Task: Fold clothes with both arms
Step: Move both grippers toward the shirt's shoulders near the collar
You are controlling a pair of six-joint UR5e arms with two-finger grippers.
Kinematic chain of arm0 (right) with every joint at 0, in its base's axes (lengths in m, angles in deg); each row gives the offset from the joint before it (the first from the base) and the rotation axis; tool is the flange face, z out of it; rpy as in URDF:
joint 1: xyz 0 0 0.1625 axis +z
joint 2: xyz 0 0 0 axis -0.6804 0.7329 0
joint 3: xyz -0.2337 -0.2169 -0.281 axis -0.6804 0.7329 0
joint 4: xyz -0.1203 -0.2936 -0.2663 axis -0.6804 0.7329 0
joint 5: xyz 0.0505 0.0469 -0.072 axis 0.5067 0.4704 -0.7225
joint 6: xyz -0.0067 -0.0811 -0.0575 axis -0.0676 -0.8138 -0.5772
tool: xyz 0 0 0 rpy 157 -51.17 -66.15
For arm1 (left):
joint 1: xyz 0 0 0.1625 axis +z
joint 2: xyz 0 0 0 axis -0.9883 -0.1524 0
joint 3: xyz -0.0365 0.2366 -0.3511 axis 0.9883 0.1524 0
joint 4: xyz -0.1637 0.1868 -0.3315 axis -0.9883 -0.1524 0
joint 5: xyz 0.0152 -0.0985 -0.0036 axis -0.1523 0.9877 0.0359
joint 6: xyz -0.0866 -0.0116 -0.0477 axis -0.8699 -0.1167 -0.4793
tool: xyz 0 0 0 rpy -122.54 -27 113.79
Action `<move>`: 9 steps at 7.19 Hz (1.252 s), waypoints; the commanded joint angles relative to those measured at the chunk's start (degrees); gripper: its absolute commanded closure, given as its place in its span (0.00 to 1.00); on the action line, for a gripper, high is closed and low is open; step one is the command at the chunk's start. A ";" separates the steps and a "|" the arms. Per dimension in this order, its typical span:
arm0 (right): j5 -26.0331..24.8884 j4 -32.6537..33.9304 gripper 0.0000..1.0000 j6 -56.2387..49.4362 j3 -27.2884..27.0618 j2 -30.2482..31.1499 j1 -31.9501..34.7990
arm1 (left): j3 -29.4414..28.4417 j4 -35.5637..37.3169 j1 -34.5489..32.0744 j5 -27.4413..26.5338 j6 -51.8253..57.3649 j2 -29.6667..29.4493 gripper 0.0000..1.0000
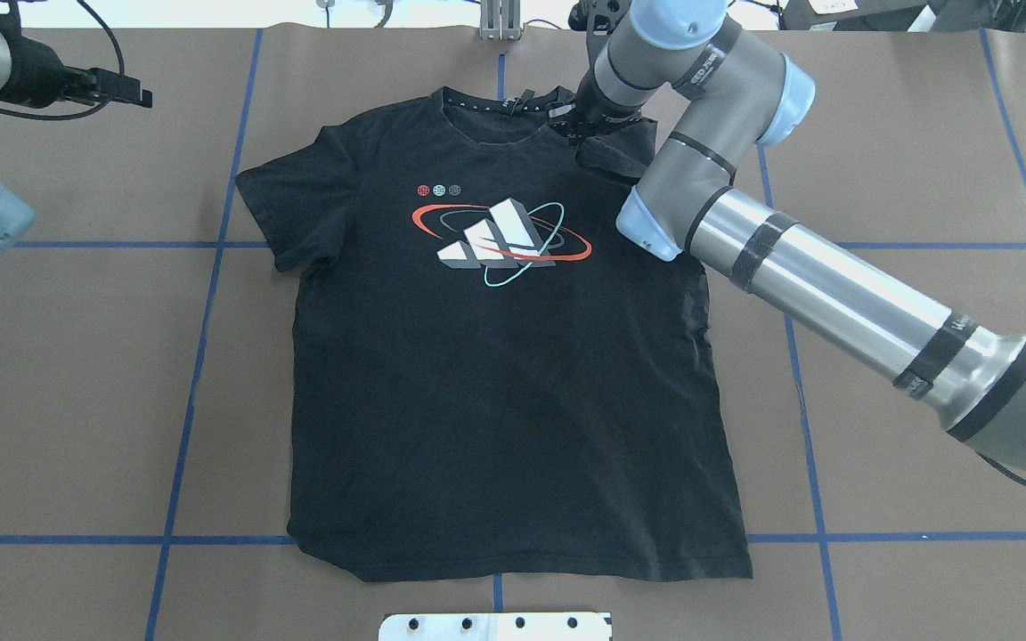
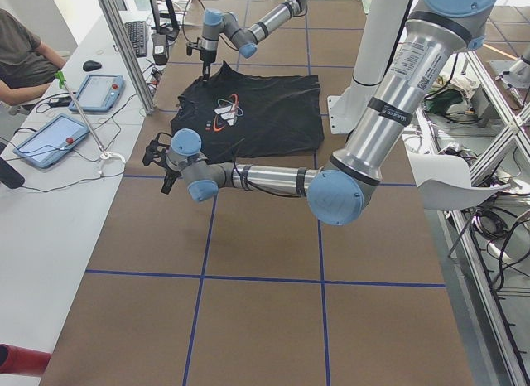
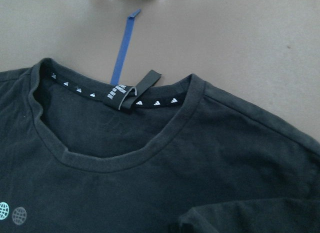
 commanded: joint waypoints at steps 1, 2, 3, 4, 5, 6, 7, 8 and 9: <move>-5.36 0.01 0.05 5.59 1.90 -2.35 -2.60 | -2.39 -2.68 3.93 -4.26 -4.29 -1.81 0.00; -5.71 0.01 0.01 5.69 1.90 -2.35 -2.43 | -2.57 -2.87 6.73 -6.53 -7.19 -3.20 0.00; -5.63 -0.08 0.01 5.95 1.64 -2.44 -1.91 | -3.09 -2.88 11.54 -11.60 -10.70 -4.78 0.00; -4.15 -0.17 0.01 6.13 0.59 -2.44 -0.51 | -3.01 -2.88 12.98 -12.61 -12.30 -5.58 0.01; -1.61 -0.17 0.01 6.74 -0.38 -2.26 0.98 | -3.01 -2.88 13.87 -12.70 -12.32 -5.41 0.04; 1.46 -0.17 0.01 6.84 -0.91 -2.09 2.30 | -3.18 -2.79 13.96 -12.70 -12.23 -4.98 0.08; 2.71 -0.17 0.01 7.79 -1.18 -2.09 2.66 | -3.53 -2.79 13.96 -12.79 -11.97 -4.89 0.10; 4.20 -0.17 0.01 8.24 -2.14 -1.74 3.36 | -3.53 -2.61 13.96 -12.79 -11.71 -4.89 0.14; 5.61 -0.08 0.01 8.16 -5.36 0.79 4.07 | -3.45 -2.61 13.96 -12.79 -11.62 -4.54 0.18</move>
